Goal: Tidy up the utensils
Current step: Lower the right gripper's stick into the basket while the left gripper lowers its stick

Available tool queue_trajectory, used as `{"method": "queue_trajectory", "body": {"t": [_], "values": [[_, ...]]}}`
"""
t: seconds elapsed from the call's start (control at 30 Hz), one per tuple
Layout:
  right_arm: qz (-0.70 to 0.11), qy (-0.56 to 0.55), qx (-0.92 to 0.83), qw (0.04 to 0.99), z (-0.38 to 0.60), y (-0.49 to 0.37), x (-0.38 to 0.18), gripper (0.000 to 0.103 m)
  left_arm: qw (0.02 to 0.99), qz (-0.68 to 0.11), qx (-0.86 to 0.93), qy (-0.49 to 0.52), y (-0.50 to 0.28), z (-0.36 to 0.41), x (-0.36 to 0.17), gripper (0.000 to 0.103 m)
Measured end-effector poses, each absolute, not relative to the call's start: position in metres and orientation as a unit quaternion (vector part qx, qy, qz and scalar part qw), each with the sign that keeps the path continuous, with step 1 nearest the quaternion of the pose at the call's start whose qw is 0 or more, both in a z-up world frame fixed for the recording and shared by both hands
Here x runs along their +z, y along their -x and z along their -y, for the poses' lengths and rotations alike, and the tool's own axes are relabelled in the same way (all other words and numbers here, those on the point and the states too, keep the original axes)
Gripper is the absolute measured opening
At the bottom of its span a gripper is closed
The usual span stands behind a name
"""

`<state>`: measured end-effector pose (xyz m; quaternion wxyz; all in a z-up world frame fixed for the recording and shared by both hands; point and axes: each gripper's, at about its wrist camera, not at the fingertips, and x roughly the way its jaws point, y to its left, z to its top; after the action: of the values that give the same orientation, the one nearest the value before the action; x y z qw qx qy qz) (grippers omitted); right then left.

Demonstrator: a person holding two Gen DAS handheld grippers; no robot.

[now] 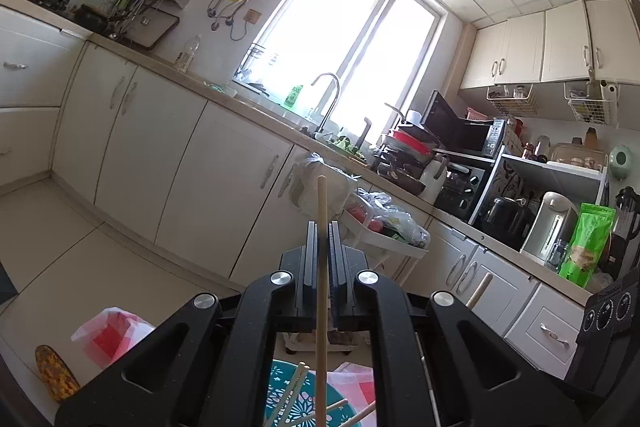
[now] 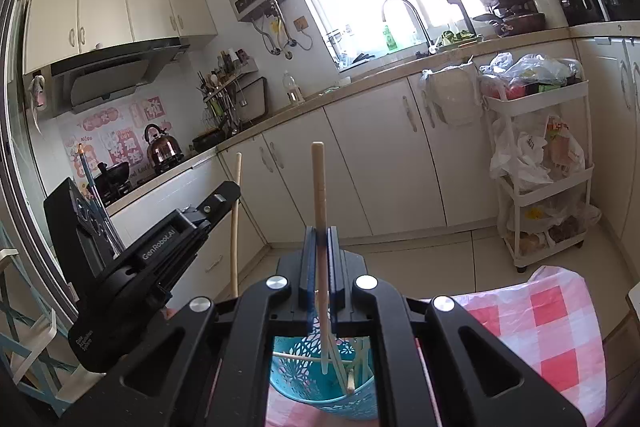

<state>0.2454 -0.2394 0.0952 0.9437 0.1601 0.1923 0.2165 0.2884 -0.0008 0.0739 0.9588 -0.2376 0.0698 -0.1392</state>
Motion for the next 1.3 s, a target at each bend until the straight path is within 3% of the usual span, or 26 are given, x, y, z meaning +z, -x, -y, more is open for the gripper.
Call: {"method": "queue_trajectory", "body": {"t": [0.43, 1.3], "values": [[-0.203, -0.150, 0.222, 0.942, 0.230, -0.255, 0.081, 0.006, 0.957, -0.091, -0.110, 0.252, -0.307, 0.000, 0.033, 0.004], [-0.245, -0.130, 0.220, 0.935, 0.213, -0.261, 0.053, 0.006, 0.959, -0.152, -0.101, 0.216, -0.282, -0.011, 0.007, 0.005]]}}
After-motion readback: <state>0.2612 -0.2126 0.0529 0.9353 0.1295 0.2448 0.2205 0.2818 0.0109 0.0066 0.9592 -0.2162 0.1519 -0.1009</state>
